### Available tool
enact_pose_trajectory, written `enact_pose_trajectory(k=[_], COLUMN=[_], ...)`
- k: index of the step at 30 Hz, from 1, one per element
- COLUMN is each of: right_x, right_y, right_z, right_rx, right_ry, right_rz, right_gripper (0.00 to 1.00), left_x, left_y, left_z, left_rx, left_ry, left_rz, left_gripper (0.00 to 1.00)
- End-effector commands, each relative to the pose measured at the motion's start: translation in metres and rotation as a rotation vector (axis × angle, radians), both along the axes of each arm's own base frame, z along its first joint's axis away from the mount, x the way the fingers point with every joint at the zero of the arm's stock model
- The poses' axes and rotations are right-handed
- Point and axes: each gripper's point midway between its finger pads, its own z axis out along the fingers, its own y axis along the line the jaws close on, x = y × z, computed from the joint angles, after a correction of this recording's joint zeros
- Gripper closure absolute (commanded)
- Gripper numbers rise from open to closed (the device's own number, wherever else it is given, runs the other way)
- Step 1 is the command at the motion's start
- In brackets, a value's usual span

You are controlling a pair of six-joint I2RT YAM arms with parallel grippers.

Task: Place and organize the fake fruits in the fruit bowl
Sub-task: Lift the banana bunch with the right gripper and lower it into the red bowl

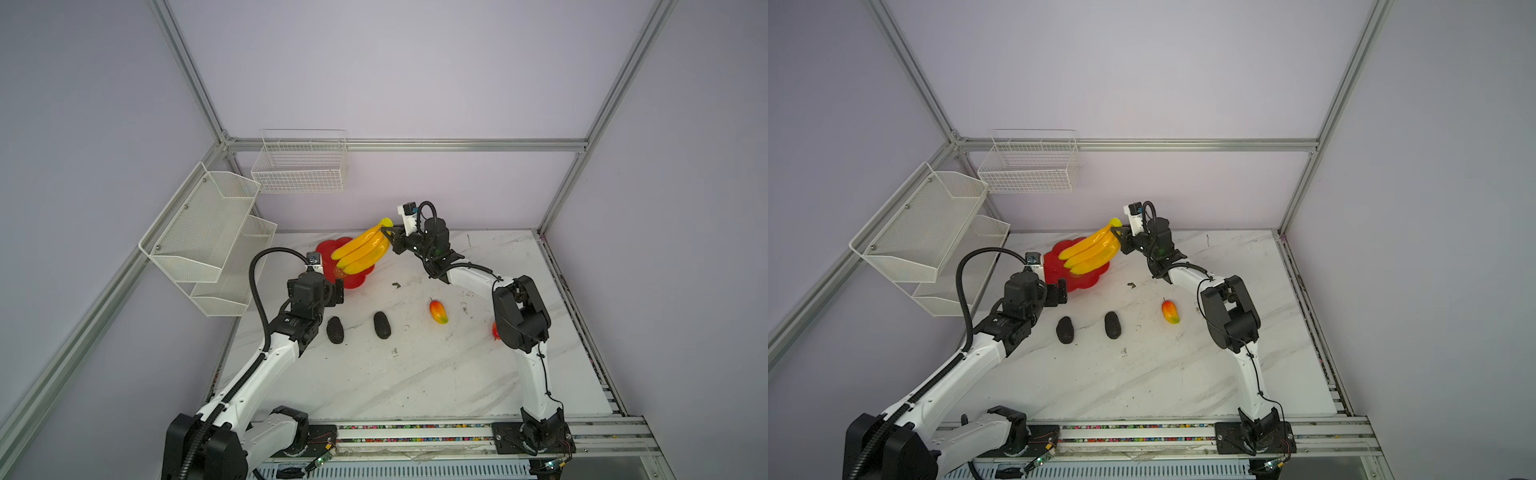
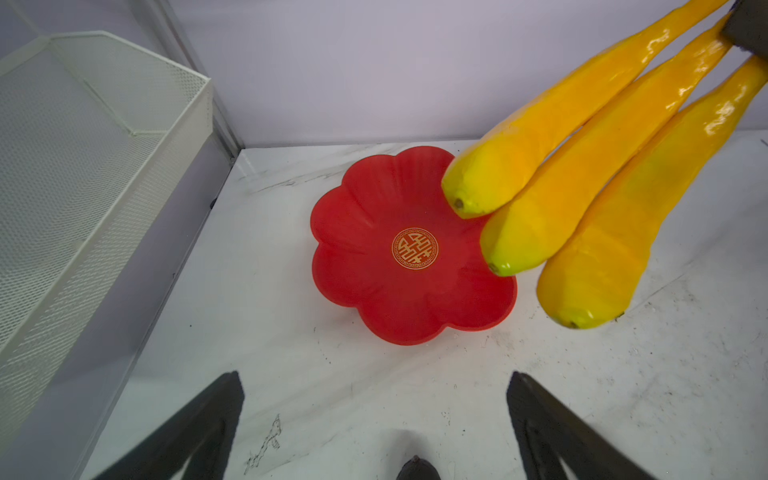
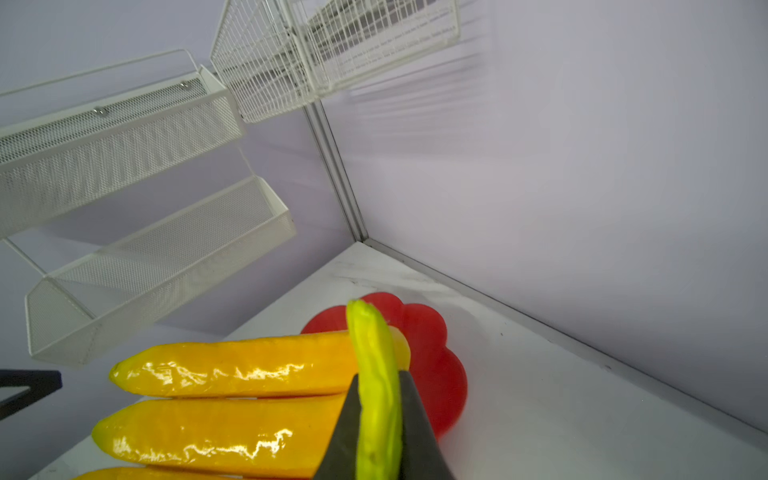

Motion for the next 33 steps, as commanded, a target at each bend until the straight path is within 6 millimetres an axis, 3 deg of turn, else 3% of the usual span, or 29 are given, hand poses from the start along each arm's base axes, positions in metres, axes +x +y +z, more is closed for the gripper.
enact_pose_trajectory(k=[1,5,10,18,25,33], right_x=[0.033,0.042,0.048,0.043,0.040,0.043], right_y=[0.001,0.028,0.042,0.078,0.085,0.086], right_z=[-0.010,-0.027,-0.053,-0.072,-0.095,-0.118], right_rx=[0.065,0.069,0.058,0.014,-0.074,-0.125], right_ry=[0.040,0.073,0.081,0.087,0.102,0.132], right_rz=[-0.107,-0.119,-0.188,-0.146,-0.145,-0.158], right_gripper=[0.97,0.97,0.97,0.96,0.94,0.93], left_x=[-0.005,-0.013,-0.020,-0.022,-0.023,-0.021], left_y=[0.007,0.015,0.023,0.031,0.031,0.031], left_z=[0.030,0.030,0.031,0.027,0.013,0.011], left_rx=[-0.168,-0.190,-0.188,-0.138,-0.145,-0.142], left_ry=[-0.046,-0.036,-0.061,-0.065,-0.039,-0.024], left_rz=[0.020,0.042,0.076,0.101,0.111,0.112], left_gripper=[0.00,0.00,0.00,0.00,0.00,0.00])
